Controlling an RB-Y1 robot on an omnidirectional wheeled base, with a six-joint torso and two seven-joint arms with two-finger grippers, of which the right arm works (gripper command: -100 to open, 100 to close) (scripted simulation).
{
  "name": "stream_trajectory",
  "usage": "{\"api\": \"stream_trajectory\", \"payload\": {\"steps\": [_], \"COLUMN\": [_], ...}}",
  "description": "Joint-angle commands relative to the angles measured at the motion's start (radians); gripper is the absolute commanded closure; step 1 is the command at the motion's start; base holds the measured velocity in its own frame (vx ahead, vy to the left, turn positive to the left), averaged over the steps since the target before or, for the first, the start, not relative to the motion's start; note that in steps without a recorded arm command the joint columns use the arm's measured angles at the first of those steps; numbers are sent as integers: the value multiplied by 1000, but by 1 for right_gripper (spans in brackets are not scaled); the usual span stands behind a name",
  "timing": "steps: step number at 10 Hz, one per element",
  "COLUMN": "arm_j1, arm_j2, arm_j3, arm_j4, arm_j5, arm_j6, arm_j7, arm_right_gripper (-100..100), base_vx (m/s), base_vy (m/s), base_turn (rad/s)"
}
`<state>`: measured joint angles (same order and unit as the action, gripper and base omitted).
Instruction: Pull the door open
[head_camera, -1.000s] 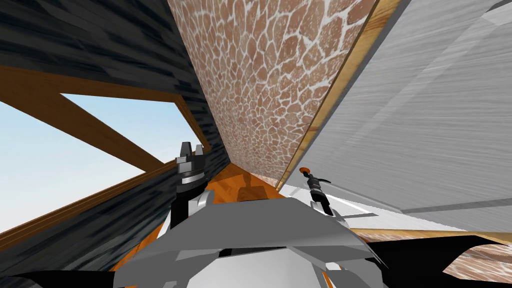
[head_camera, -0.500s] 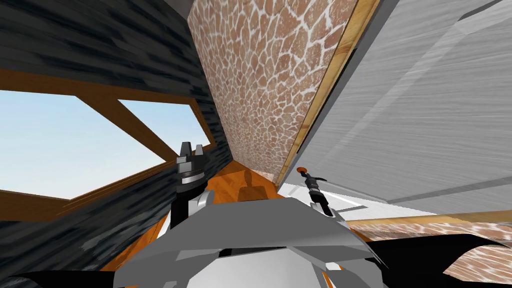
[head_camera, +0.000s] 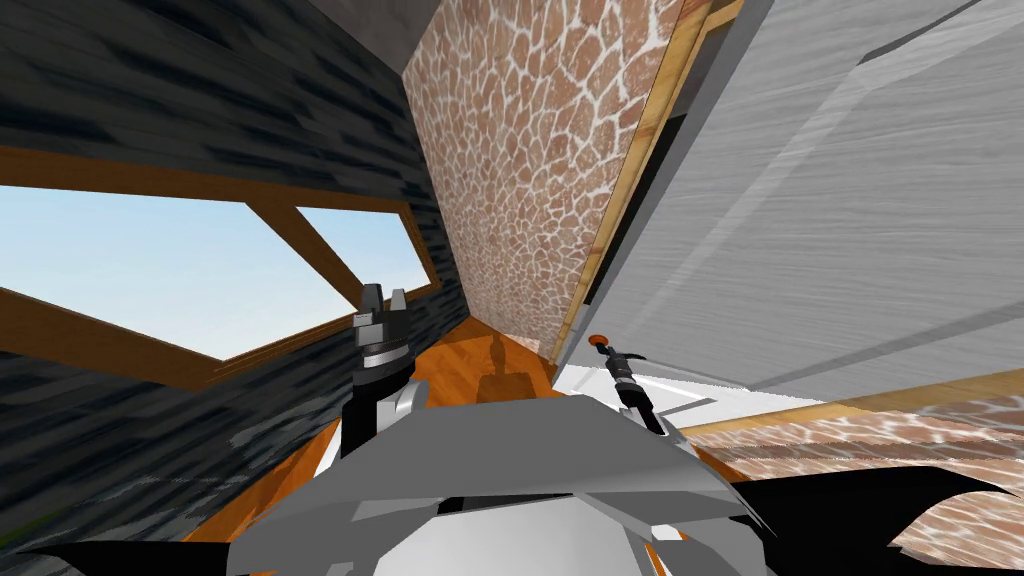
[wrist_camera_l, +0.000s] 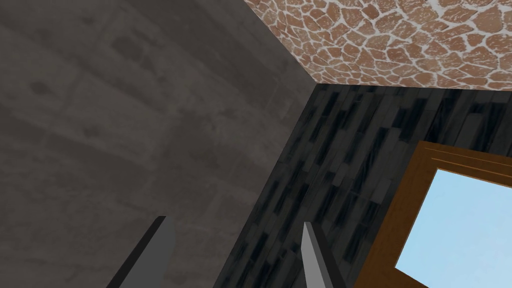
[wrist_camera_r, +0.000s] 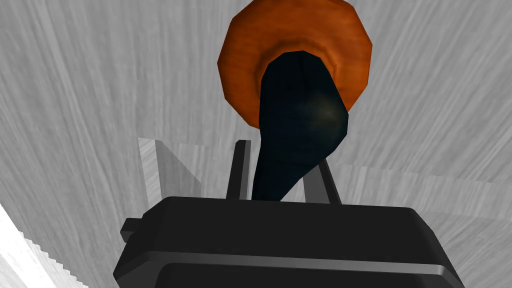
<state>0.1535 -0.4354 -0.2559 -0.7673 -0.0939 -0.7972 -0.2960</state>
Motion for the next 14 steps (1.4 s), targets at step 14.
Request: {"api": "stream_trajectory", "payload": {"steps": [14], "arm_j1": [164], "arm_j2": [-71], "arm_j3": [164], "arm_j4": [-114], "arm_j5": [109], "arm_j6": [-192], "arm_j7": [-136], "arm_right_gripper": [100], "base_vx": [-201], "base_vy": [-51], "base_turn": [44]}}
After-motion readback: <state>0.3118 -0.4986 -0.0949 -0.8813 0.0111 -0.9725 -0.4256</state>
